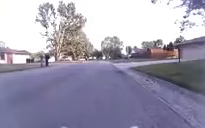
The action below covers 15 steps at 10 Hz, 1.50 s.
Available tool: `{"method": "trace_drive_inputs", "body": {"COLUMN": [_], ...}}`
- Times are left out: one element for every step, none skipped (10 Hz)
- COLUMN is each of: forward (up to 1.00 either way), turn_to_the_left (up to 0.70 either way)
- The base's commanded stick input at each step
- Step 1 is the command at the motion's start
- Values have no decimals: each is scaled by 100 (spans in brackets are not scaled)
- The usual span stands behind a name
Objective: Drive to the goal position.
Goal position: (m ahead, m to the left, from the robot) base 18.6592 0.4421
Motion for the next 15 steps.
{"method": "trace_drive_inputs", "body": {"forward": [100, 100, 100, 100, 100, 100, 100, 100, 100, 100, 100, 100, 100, 100, 100], "turn_to_the_left": [-15, -4, 0, 0, 0, 0, 0, 0, 0, 0, 0, 0, 0, 0, 0]}}
